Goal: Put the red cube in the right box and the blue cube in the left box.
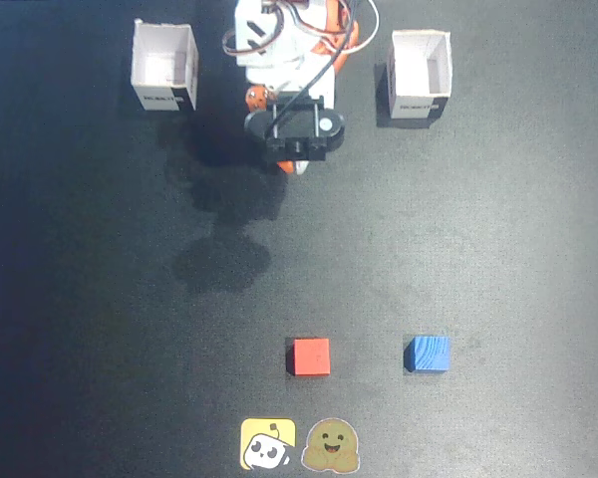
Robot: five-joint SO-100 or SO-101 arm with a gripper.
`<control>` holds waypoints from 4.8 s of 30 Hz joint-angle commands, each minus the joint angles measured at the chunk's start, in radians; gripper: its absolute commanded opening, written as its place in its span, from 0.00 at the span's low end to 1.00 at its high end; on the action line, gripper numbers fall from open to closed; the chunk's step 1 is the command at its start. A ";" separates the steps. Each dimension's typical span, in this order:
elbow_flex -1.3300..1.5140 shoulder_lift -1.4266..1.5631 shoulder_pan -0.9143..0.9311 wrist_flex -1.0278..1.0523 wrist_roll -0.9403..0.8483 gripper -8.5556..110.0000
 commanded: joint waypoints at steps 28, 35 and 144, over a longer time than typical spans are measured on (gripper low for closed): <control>-0.821 -1.164 -0.080 -0.293 0.023 0.15; -0.980 -1.359 -0.106 -0.301 0.041 0.19; -1.183 -1.430 0.170 -0.006 -0.041 0.15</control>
